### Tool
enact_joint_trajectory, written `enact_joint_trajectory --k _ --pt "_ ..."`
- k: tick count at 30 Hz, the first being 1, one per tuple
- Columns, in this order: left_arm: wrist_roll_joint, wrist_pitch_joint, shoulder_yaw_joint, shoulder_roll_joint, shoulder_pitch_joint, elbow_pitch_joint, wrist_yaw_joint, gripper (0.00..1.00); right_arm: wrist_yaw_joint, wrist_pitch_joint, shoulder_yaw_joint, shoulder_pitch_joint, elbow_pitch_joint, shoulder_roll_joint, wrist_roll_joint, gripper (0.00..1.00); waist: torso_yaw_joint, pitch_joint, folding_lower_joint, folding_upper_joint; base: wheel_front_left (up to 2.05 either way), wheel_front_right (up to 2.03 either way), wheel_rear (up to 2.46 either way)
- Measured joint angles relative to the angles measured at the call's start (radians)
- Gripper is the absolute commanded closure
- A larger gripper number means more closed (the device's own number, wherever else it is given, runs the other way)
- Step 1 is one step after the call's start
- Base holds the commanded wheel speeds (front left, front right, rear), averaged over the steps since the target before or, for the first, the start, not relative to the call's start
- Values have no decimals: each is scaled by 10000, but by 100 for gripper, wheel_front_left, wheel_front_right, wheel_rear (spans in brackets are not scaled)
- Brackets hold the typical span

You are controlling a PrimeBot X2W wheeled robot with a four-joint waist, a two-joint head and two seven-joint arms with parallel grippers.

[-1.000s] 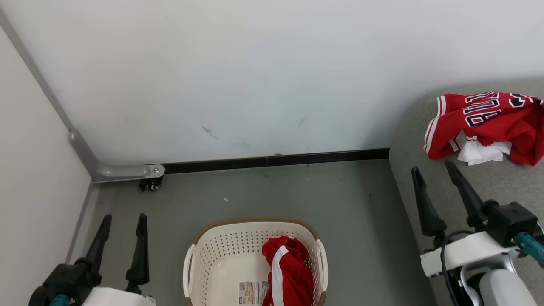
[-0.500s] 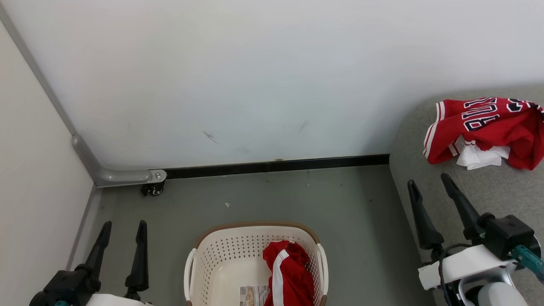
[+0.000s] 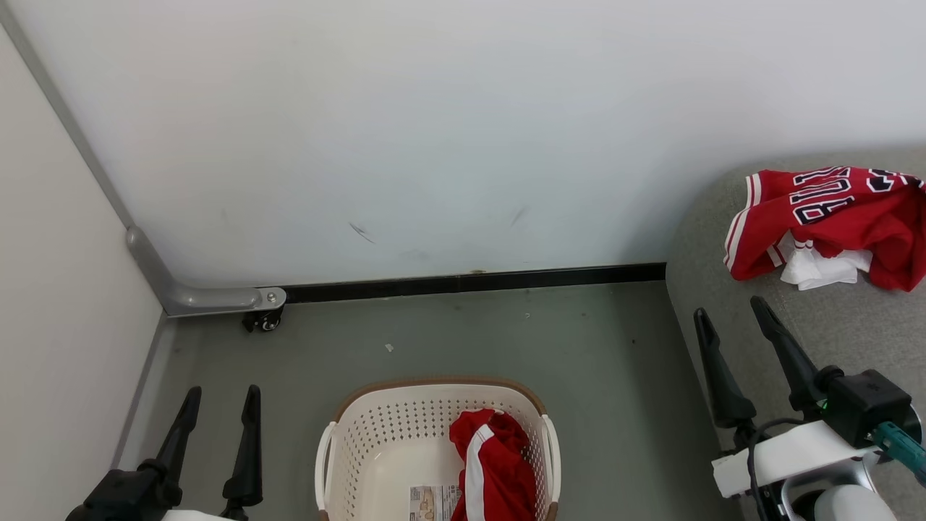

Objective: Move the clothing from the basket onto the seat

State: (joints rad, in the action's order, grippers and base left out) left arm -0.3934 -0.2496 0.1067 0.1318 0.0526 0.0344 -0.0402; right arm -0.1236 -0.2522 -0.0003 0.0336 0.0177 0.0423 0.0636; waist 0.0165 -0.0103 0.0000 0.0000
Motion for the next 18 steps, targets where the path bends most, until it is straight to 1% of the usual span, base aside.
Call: enact_joint_trajectory --k 10,14,18 --pt "0 -2 98 -25 0 119 211 0 0 0 -111 -80 153 -6 81 0 -11 150 0 0 0 0 0" --pt "0 -2 253 -17 0 249 360 0 0 0 -113 -49 351 -6 107 0 -32 232 0 0 0 0 0" --pt "-6 19 514 -21 -4 395 600 0 0 0 -125 -17 504 -6 155 0 -63 346 0 0 0 0 0"
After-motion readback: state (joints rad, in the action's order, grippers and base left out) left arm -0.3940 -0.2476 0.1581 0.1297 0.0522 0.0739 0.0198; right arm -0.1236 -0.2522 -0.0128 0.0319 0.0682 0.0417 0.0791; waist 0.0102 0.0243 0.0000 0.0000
